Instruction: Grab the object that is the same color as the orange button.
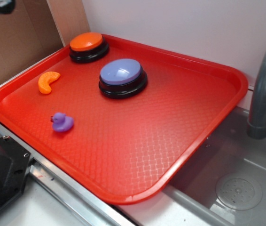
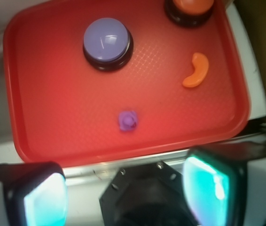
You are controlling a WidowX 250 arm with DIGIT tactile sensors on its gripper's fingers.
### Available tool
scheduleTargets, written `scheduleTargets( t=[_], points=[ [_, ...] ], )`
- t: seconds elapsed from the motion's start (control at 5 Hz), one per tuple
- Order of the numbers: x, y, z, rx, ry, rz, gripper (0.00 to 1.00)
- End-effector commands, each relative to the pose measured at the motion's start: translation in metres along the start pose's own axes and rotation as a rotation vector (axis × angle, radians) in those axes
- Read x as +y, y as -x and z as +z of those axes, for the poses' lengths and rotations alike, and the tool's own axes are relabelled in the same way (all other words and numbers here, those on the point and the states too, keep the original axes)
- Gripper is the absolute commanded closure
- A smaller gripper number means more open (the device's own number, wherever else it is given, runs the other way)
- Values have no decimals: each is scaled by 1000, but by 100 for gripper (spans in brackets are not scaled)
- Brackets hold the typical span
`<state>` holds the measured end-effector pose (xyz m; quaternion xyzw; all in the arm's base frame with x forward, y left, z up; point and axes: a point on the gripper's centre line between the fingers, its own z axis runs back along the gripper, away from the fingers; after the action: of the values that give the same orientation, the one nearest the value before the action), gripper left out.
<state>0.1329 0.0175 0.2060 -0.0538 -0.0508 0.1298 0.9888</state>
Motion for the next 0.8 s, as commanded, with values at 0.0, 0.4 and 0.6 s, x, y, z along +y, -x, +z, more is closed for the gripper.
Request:
scheduleTargets(
  t=[0.0,0.4,0.6],
  points=[
    [54,-33,-34,-84,-17,308,0],
    [98,-57,-82,-136,-118,465,0],
    [115,-71,-120,-136,-111,478,0]
  ],
)
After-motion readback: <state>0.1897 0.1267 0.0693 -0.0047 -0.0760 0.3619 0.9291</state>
